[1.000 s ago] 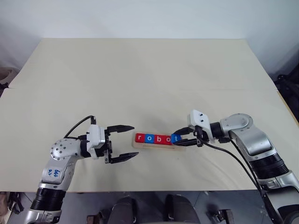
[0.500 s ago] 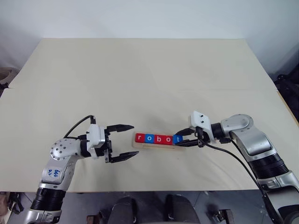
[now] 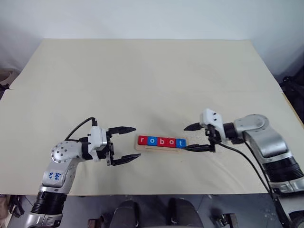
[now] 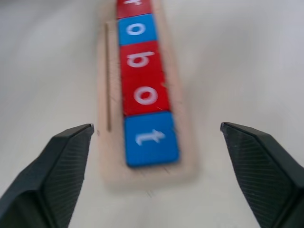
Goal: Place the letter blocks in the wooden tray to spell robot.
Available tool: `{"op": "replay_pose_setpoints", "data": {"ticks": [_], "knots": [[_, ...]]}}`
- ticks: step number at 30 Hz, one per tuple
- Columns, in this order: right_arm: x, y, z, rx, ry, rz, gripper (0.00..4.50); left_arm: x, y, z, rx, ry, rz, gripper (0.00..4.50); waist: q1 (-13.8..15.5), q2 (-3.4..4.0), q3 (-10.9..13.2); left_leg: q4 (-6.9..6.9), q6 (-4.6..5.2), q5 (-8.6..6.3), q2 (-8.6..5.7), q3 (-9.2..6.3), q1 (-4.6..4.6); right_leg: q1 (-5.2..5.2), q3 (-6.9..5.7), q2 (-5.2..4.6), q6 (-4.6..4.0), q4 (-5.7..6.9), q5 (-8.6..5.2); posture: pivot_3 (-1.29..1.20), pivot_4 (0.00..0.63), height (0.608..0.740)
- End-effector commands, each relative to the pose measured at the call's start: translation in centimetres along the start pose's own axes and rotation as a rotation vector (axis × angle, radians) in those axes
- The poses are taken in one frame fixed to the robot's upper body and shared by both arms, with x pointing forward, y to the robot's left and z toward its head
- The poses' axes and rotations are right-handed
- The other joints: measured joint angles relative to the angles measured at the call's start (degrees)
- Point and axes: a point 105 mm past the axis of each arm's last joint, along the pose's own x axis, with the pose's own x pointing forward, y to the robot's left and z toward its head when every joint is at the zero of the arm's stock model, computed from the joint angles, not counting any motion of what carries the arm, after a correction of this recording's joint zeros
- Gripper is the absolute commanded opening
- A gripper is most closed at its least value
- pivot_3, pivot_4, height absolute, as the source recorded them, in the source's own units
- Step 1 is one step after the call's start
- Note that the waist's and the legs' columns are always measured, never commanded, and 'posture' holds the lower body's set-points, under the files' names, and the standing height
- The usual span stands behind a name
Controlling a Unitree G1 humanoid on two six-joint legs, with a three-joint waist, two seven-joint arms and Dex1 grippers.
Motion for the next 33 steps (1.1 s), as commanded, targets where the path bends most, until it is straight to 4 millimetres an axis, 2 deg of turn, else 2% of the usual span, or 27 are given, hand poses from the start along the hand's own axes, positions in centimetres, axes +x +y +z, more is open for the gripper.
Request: {"op": "replay_pose_setpoints", "data": {"ticks": [1,6,7,8,10,15,17,18,22,27,33], "knots": [[-1.2,0.5,-0.2,-0.002,-0.009,-0.002,3.11,-0.4,0.4,0.4,0.026,-0.004,0.020,4.50,-0.1,0.00,0.0,0.00,0.00,0.00,0.00,0.00,0.00,0.00,0.00,0.01,0.00,0.00,0.00,0.00,0.150,0.740],[-2.0,0.6,-0.6,-0.008,-0.048,-0.066,1.37,-1.5,0.9,0.0,0.010,0.023,0.059,4.50,-0.1,0.00,0.0,0.00,0.00,0.00,0.01,0.00,0.01,-0.02,0.01,0.01,0.00,0.01,0.00,0.00,0.150,0.740],[-2.2,0.5,-0.5,-0.011,-0.070,-0.086,1.37,-1.8,0.9,-0.1,-0.001,0.031,0.069,4.50,-0.1,0.00,0.0,0.00,0.00,0.00,0.01,0.00,0.01,-0.01,0.01,0.01,0.00,0.02,0.00,0.00,0.150,0.740],[-2.5,0.5,-0.5,-0.026,-0.082,-0.108,1.44,-2.3,1.0,-0.2,-0.015,0.040,0.081,4.50,-0.1,0.00,0.0,0.00,0.00,0.00,0.01,0.00,0.01,-0.02,0.02,0.01,0.00,0.01,0.00,0.00,0.150,0.740],[-3.2,1.0,-1.0,-0.024,-0.091,-0.122,1.86,-3.1,1.0,-0.4,-0.029,0.064,0.092,4.50,-0.1,0.00,0.0,-0.01,0.00,0.00,0.02,0.00,0.01,-0.02,0.01,0.02,0.00,0.01,0.00,0.00,0.150,0.740],[-4.4,3.2,-1.6,-0.119,-0.132,-0.116,3.56,-5.2,1.3,-0.9,-0.020,0.137,0.119,4.50,0.2,0.00,0.0,-0.03,0.00,0.00,-0.01,0.00,0.01,0.00,0.00,-0.02,0.00,-0.03,0.00,0.00,0.150,0.740],[-4.8,3.8,-1.1,-0.160,-0.230,-0.128,4.25,-6.1,1.6,-0.9,-0.015,0.146,0.139,4.50,0.2,-0.01,0.0,-0.03,0.00,0.00,-0.01,0.00,0.02,0.03,0.00,0.00,0.00,-0.03,0.00,0.00,0.150,0.740],[-5.1,3.9,-0.7,-0.174,-0.293,-0.142,4.45,-6.5,1.8,-0.9,-0.018,0.149,0.153,4.50,0.1,0.00,0.0,-0.03,0.00,0.00,-0.01,0.00,0.02,0.02,0.01,0.00,0.00,-0.03,0.00,0.00,0.150,0.740],[-5.3,5.0,-0.7,-0.082,-0.325,-0.092,4.45,-7.3,2.4,-0.6,-0.010,0.136,0.194,4.50,0.0,0.00,0.0,-0.04,0.00,0.00,0.02,-0.02,0.06,0.03,0.02,0.02,0.00,0.01,0.00,0.00,0.150,0.740],[-5.0,5.0,0.1,-0.088,-0.380,-0.121,4.45,-7.4,2.8,-0.6,0.041,0.161,0.216,4.50,0.0,0.00,0.0,-0.04,0.00,0.00,0.02,-0.04,0.07,0.02,0.03,0.02,0.00,0.02,0.00,0.00,0.150,0.740],[-5.3,4.7,-0.2,-0.083,-0.367,-0.130,4.45,-7.6,3.4,-0.4,0.055,0.163,0.255,4.50,0.1,0.00,0.0,-0.04,0.01,-0.01,-0.01,-0.04,0.06,0.03,0.04,-0.01,0.00,0.01,0.00,0.00,0.150,0.740]]}}
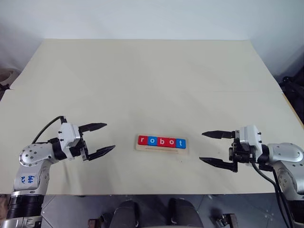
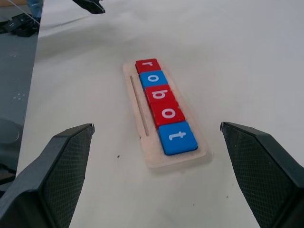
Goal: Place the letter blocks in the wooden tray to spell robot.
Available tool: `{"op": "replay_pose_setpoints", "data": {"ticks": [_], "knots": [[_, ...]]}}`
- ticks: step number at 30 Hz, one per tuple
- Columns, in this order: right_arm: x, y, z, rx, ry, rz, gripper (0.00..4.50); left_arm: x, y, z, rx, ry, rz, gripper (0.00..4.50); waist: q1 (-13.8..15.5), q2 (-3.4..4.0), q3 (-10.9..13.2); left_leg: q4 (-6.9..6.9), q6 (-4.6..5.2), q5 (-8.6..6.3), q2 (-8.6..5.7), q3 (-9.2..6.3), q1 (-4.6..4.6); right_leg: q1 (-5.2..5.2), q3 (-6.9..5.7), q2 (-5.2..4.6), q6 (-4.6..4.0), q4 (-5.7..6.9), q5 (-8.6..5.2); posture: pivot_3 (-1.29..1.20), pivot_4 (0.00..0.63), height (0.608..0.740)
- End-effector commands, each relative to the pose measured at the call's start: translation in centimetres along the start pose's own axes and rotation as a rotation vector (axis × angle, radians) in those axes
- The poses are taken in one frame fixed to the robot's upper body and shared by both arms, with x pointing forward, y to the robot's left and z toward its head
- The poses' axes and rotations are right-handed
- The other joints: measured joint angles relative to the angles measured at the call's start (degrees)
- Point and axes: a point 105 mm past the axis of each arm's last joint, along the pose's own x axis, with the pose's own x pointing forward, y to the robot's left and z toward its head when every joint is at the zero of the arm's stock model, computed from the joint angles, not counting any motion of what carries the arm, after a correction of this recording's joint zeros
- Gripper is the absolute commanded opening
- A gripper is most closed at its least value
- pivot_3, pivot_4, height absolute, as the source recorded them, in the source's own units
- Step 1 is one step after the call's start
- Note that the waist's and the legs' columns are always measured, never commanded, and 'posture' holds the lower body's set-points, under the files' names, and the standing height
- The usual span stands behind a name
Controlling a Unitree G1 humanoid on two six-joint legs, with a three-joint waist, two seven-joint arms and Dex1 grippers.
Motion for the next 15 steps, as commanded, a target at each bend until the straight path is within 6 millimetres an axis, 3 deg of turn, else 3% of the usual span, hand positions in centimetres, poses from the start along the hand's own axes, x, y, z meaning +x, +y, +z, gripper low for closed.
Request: {"op": "replay_pose_setpoints", "data": {"ticks": [1,15], "knots": [[-0.58,-0.47,0.85,-0.038,-0.018,-0.022,4.45,-0.51,0.33,0.28,0.026,0.017,0.012,4.50,-0.1,0.00,0.0,0.00,0.00,0.00,0.00,0.00,0.00,-0.01,0.00,0.00,0.00,0.00,0.00,0.00,0.150,0.740],[-0.74,-1.28,0.59,-0.039,-0.016,-0.063,4.45,-0.75,0.08,0.17,-0.007,0.028,0.010,4.50,-0.1,0.00,0.0,0.00,0.00,0.00,0.01,0.02,0.00,-0.01,0.01,0.02,0.00,0.01,0.00,0.00,0.150,0.740]]}}
